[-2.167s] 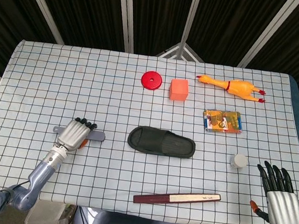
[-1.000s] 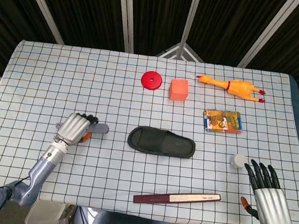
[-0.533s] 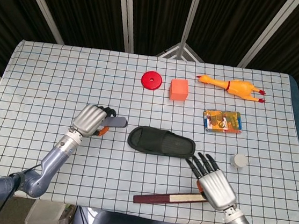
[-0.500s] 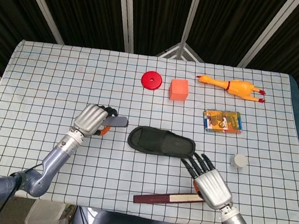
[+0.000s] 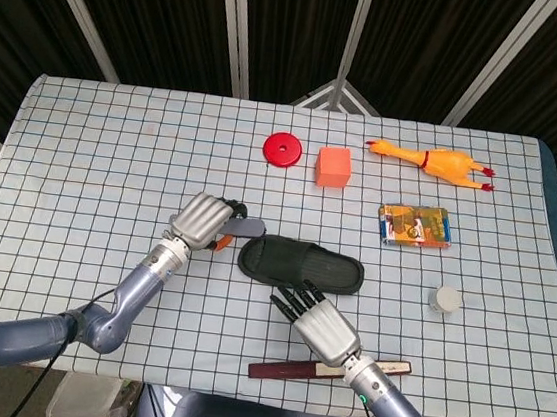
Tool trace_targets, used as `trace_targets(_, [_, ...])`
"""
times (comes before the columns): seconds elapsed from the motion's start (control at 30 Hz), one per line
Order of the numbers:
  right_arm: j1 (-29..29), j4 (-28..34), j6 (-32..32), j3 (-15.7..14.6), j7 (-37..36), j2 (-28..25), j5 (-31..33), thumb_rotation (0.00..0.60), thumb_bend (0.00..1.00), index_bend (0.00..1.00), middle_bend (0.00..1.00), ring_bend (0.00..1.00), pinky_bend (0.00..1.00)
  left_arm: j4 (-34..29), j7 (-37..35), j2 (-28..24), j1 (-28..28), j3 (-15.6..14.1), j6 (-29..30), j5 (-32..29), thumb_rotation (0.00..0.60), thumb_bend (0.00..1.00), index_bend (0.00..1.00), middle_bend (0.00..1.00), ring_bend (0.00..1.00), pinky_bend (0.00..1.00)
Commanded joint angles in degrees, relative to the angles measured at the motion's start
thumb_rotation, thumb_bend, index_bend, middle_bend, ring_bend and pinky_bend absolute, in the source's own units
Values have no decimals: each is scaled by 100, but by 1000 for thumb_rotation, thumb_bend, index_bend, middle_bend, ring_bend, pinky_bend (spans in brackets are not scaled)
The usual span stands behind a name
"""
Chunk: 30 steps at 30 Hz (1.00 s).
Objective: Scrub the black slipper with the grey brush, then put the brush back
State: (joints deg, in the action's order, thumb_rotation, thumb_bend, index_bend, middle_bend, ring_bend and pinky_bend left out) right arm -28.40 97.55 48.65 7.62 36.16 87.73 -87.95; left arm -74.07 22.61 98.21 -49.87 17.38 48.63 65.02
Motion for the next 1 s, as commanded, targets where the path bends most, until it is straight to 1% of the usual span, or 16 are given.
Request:
trace_targets(0.03, [-234,-256,-223,116,122,198,235,600,805,53,101,50,126,98,-40,112,-131,37,-73,-40,600,494,519,605,487,566])
trace_targets(0.2, [-441,-532,-368,165,130,351,467,600,805,53,100,50,126,115,-78,170,-260,41,-145,-84,600,495,519,603,487,566])
trace_targets(0.33, [-562,-656,-421,125,121,410,580,600,805,53,100,50,126,155,-76,230,-364,14,-200,-117,600,495,518,602,487,566])
trace_targets(0.6, [-667,-699,-333,23,109,419,675,600,805,53,101,50,126,214,-145,400,-545,-37,-293,-134,600,495,518,602,487,566])
trace_targets(0.73, [-684,-695,-258,-42,145,420,727,600,805,53,101,50,126,362,-255,520,-675,-44,-365,-57,600,501,517,600,487,565])
trace_targets(0.87, [-696,-676,-194,-108,173,427,789,600,805,54,100,50,126,612,-472,684,-857,62,-530,-97,600,503,516,599,487,565])
trace_targets(1.0, [-731,-620,-130,-171,256,439,820,600,805,53,100,50,126,756,-533,770,-976,73,-607,-113,600,510,516,599,487,565])
